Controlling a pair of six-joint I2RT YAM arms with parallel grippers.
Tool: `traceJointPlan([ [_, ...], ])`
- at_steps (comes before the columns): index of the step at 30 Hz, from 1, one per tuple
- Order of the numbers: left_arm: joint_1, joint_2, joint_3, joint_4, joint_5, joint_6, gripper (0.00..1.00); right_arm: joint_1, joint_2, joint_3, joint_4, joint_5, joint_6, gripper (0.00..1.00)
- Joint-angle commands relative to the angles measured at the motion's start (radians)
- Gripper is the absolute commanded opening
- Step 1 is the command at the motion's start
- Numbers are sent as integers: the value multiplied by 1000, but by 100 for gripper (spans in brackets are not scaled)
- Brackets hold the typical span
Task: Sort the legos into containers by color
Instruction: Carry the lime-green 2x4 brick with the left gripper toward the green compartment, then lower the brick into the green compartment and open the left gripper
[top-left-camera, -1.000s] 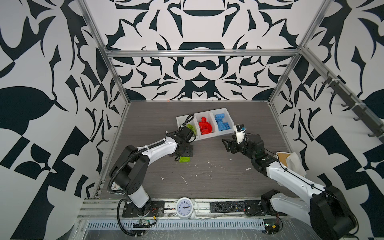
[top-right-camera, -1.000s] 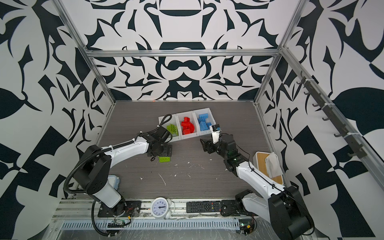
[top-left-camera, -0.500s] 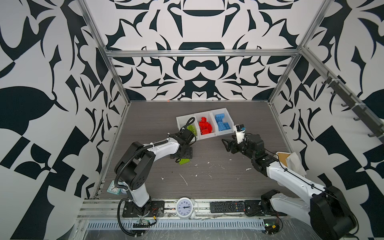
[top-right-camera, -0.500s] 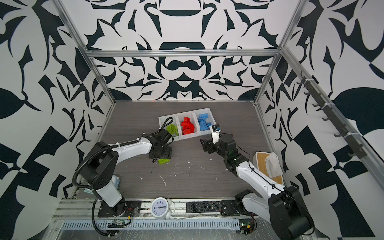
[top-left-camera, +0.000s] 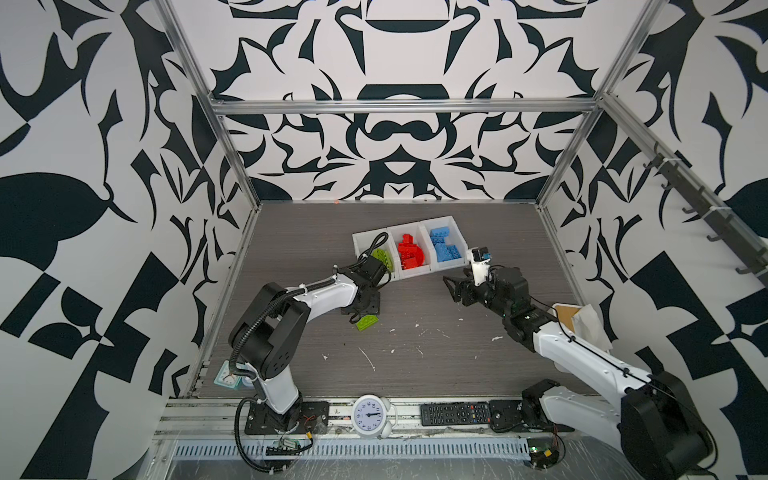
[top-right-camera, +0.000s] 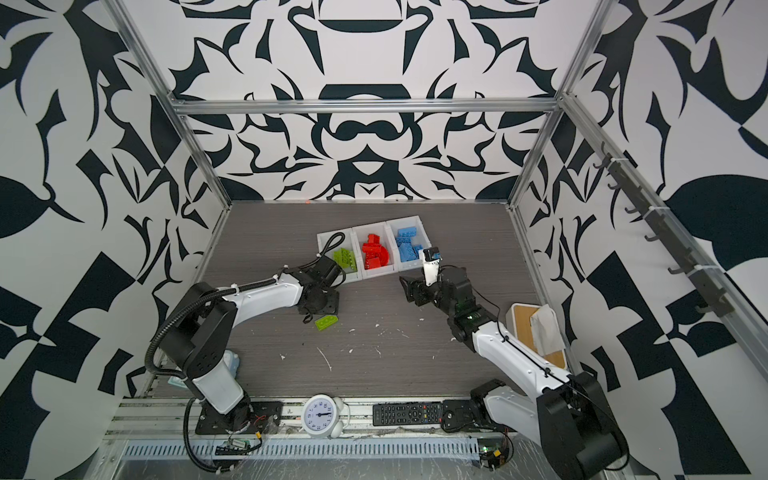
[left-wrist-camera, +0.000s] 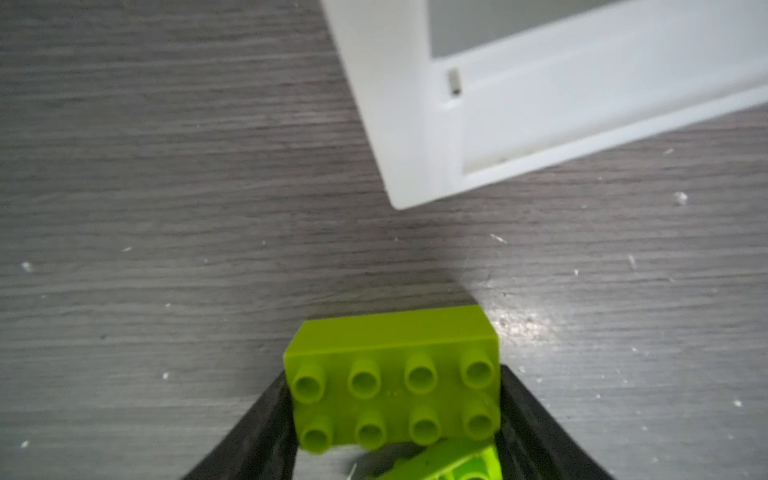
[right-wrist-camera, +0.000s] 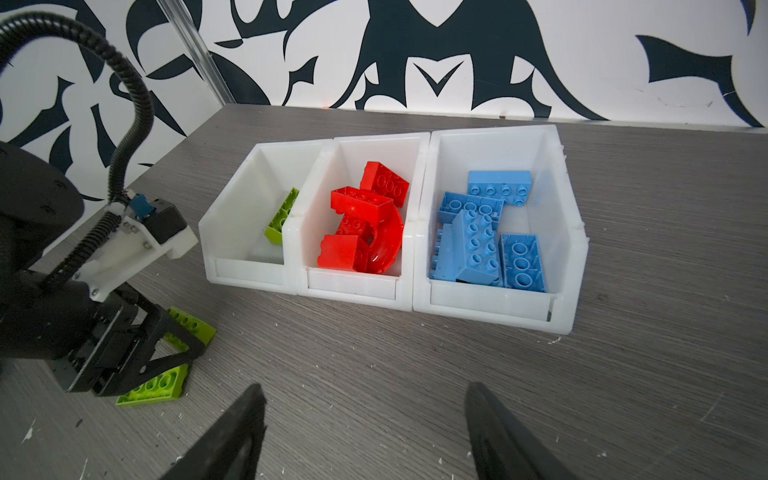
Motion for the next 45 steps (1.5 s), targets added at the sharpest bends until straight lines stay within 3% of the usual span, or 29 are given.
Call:
traceJointPlan([
  [1,6,15,14,-10,-11,1,61,3,8,38,7,-9,-2,78],
  [12,6,-105,73,-115,-29,46,53,3,16,40,9,-9,-2,78],
  [21,9,-163,185,-149,-27,143,54,3,9,38,8,-7,-2,78],
  [33,92,44,452,-84,0,321,54,3,3,37,5,-4,-4,78],
  [45,116,283,631,-61,35,355,54,2,-15,35,11,-16,8,78],
])
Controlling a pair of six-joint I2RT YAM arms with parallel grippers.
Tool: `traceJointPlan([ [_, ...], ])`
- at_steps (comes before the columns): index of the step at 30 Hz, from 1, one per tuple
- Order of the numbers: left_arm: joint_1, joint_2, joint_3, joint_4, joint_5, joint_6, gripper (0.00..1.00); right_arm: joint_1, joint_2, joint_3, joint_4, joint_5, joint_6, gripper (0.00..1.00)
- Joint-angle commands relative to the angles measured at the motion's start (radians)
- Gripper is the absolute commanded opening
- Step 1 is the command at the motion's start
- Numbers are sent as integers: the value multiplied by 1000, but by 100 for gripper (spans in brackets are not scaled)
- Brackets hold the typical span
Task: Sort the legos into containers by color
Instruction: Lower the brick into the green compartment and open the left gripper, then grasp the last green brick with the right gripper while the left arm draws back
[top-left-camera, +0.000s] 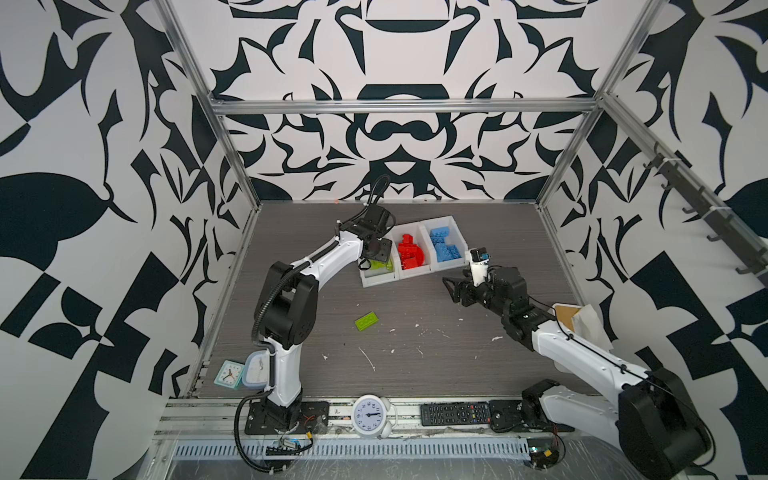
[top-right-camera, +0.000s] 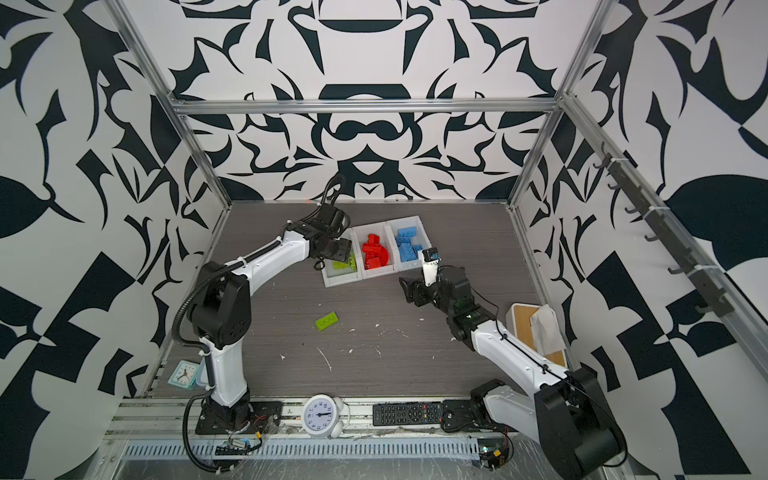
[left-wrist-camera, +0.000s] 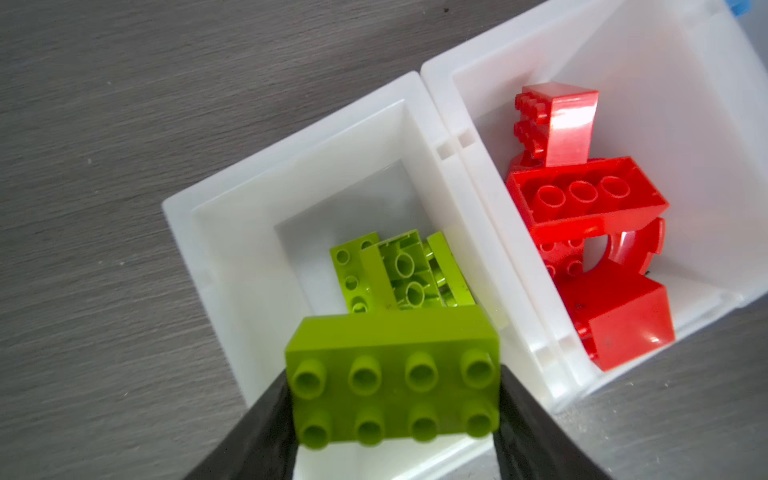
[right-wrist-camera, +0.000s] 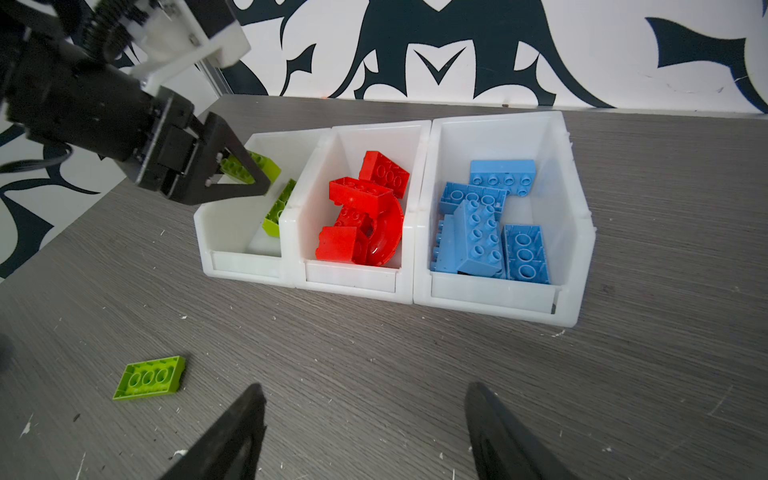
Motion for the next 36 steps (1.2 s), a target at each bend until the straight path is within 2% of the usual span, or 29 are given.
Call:
traceJointPlan([
  [1,11,31,45,-3,12,14,54,3,-33,32,15,-5,7,78],
  [11,58,59,66,33,42,16,56,3,-24,28,46,-36,53,78],
  [18,59,73,109,-14,49,34,80,2,-30,-6,71,-28,51,78],
  [22,58,17,85,-30,58,8,86,3,-41,-6,69,-32,51,78],
  [24,59,-18,66,-49,66,-14,94,3,-43,-8,68,-29,50,78],
  [26,54,-67,22,-74,70,-39,98,3,-48,-8,65,-31,49,78],
  [30,15,-198,-129,-120,57,-108,100,3,-64,-11,56,-24,47,78],
  [34,-70,-342,-301,-196,20,-217,100,3,-75,-11,43,-11,44,78],
  [36,-104,-410,-377,-228,-22,-267,100,5,-57,20,2,-73,33,74],
])
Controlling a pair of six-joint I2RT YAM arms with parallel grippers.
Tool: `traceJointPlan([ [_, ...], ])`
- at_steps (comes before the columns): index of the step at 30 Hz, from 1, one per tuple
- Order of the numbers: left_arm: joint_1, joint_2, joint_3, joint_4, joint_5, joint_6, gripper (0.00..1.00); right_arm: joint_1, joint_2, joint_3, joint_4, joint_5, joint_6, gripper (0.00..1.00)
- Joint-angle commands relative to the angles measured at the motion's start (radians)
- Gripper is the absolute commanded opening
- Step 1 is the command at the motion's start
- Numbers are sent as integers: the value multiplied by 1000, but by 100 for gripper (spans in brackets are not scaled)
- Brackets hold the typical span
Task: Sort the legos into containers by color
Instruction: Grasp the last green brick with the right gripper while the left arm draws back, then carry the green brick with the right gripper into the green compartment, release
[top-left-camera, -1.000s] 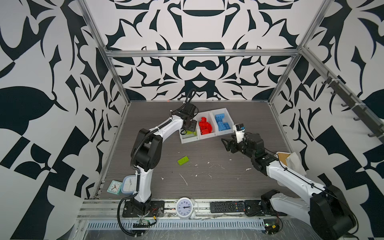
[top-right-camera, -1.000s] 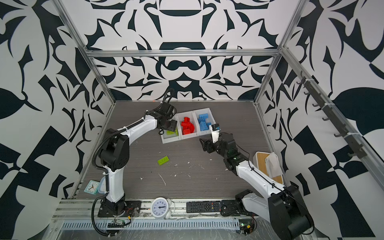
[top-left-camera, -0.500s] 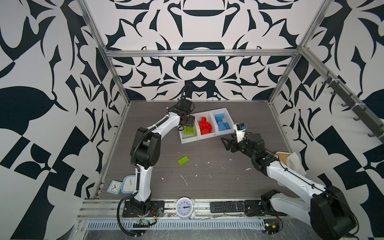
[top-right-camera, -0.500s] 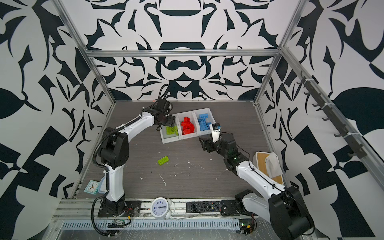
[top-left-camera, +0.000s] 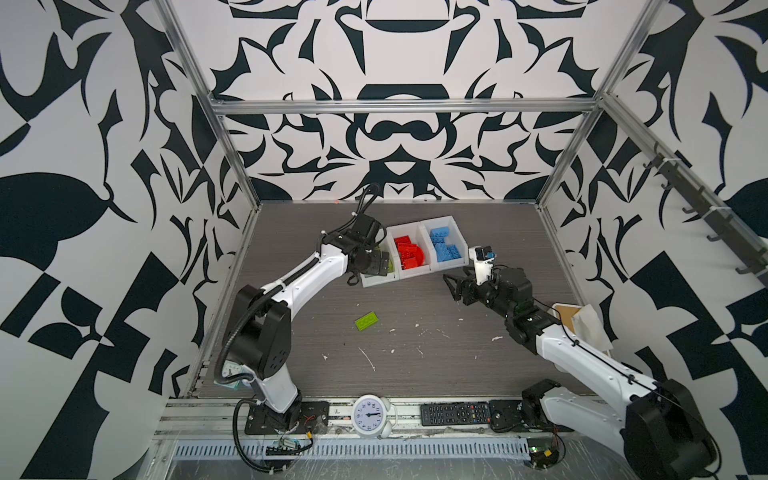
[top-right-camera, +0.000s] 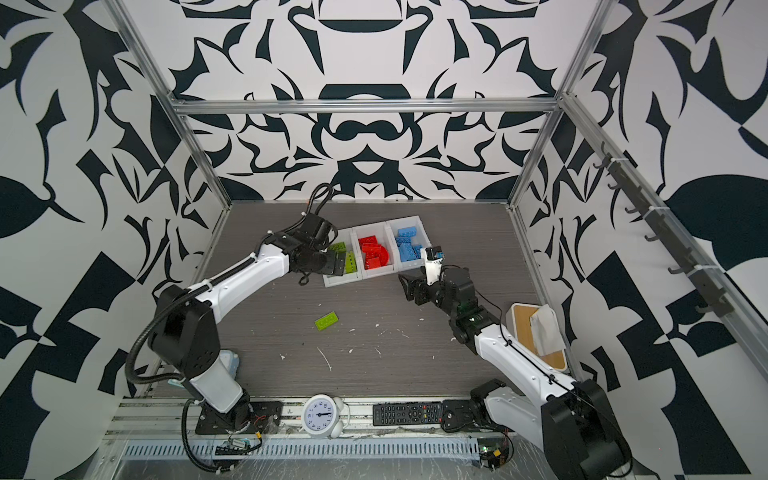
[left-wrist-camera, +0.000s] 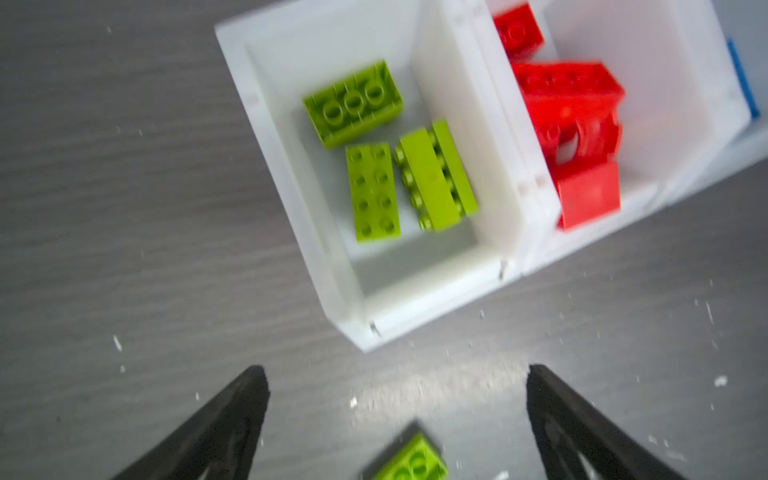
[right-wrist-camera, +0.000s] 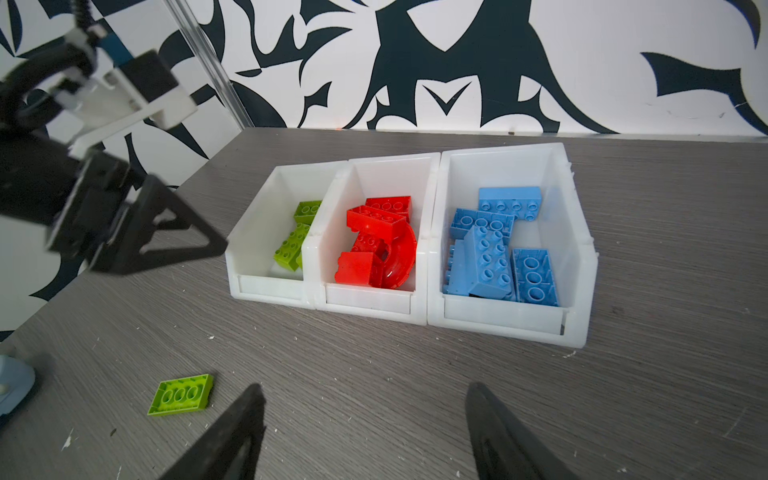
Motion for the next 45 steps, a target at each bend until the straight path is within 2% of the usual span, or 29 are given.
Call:
traceJointPlan([
  [1,-41,-109,-124,-116,-59,-133,100,21,30,58,-46,-111,-21,72],
  [3,-14,-213,-222,-69,-49,-154,99,119,105,142,-147,-140,-122,73],
  [5,58,-329,-315,8,-1,-159,99,263,219,241,-271,-91,-252,76],
  [8,164,-469,-402,77,72,-185,99,401,402,395,-422,-27,-339,77],
  [12,214,-560,-435,86,54,-148,99,504,548,518,-512,-4,-385,79],
  [15,270,-602,-435,63,89,-113,99,558,675,640,-614,49,-446,80],
  [19,371,-687,-489,96,187,-105,99,584,796,773,-675,98,-499,81],
  [20,397,-709,-500,101,212,-107,99,592,817,798,-683,118,-519,90],
  [22,440,-749,-517,100,250,-107,99,600,855,840,-702,151,-548,91],
  [27,507,-829,-533,75,287,-93,100,608,951,942,-755,196,-594,90],
  [32,526,-859,-543,59,301,-84,99,608,1007,1008,-769,138,-616,85],
  [40,529,-855,-567,65,309,-79,100,601,1071,1081,-799,78,-643,73],
  [45,533,-850,-567,61,309,-71,99,578,1127,1152,-867,5,-632,47],
])
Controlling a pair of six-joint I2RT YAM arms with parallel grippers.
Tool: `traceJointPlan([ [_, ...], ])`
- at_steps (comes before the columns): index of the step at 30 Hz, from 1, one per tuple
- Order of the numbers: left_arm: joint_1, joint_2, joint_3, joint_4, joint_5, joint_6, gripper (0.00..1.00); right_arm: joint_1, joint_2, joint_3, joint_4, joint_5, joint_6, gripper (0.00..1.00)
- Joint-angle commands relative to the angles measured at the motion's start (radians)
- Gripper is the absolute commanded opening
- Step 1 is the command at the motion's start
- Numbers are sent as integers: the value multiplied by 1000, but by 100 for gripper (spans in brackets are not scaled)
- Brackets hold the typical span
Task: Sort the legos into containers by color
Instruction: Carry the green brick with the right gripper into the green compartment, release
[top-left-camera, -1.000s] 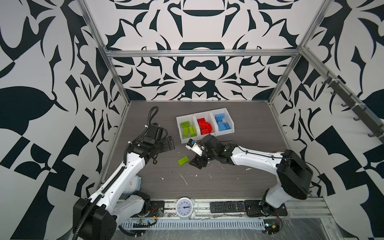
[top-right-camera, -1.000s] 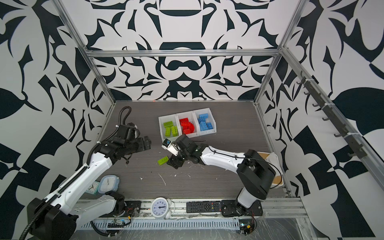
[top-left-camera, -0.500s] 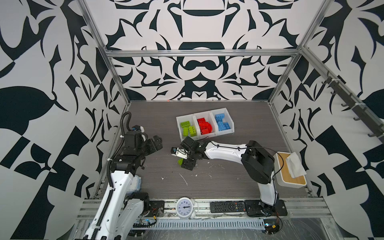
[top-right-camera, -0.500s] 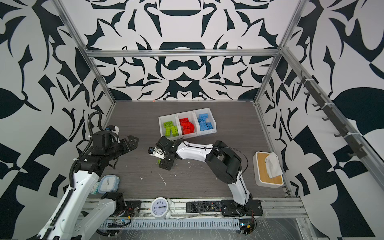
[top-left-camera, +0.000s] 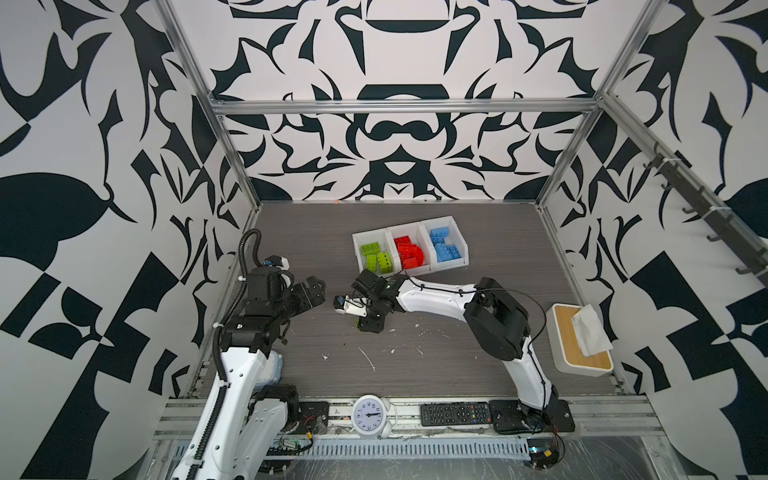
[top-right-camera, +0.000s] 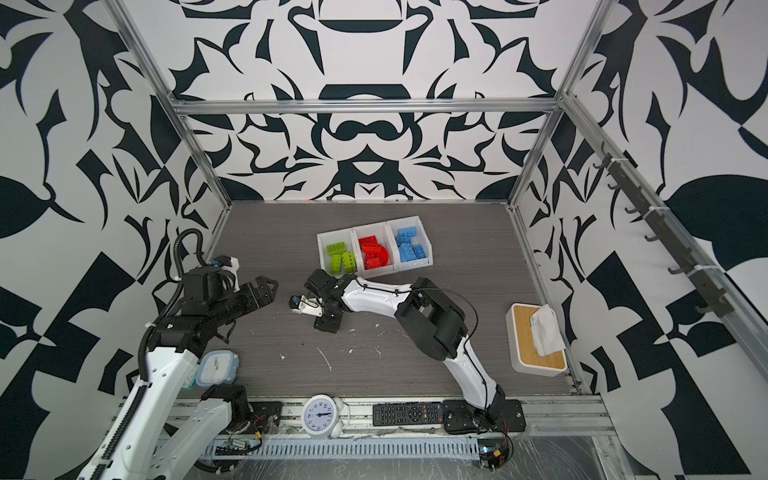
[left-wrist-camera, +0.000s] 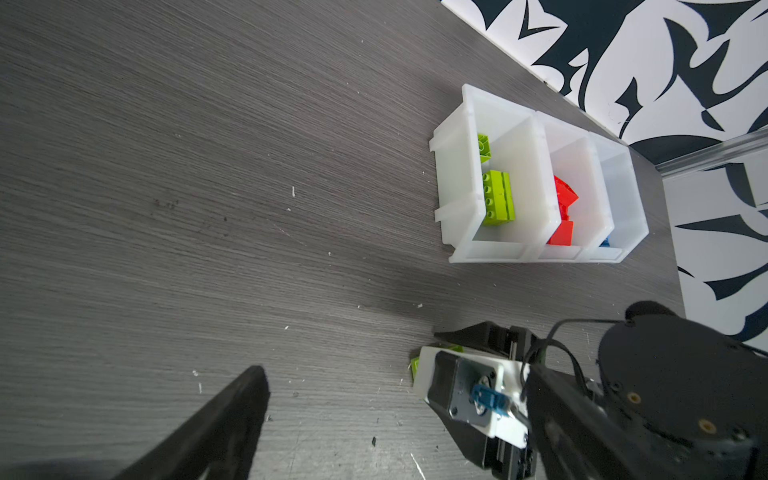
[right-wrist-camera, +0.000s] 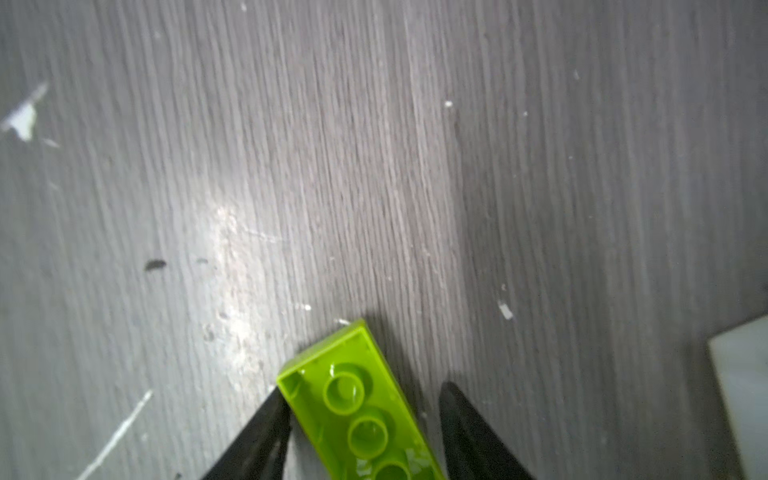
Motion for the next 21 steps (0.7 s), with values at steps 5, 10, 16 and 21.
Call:
traceJointPlan([
  [5,9,-5,-12,-13,12,12,99,-29,16,78,-103,-77,37,16],
  [10,10,2,-15,-10,3,13,99,-56,-79,30,-8,-50,125,9],
  [16,10,-14,-54,38,-50,25,99,-135,-169,29,86,12,223,9],
  [21,10,-9,-99,95,-43,0,99,-171,-144,49,193,122,270,9],
])
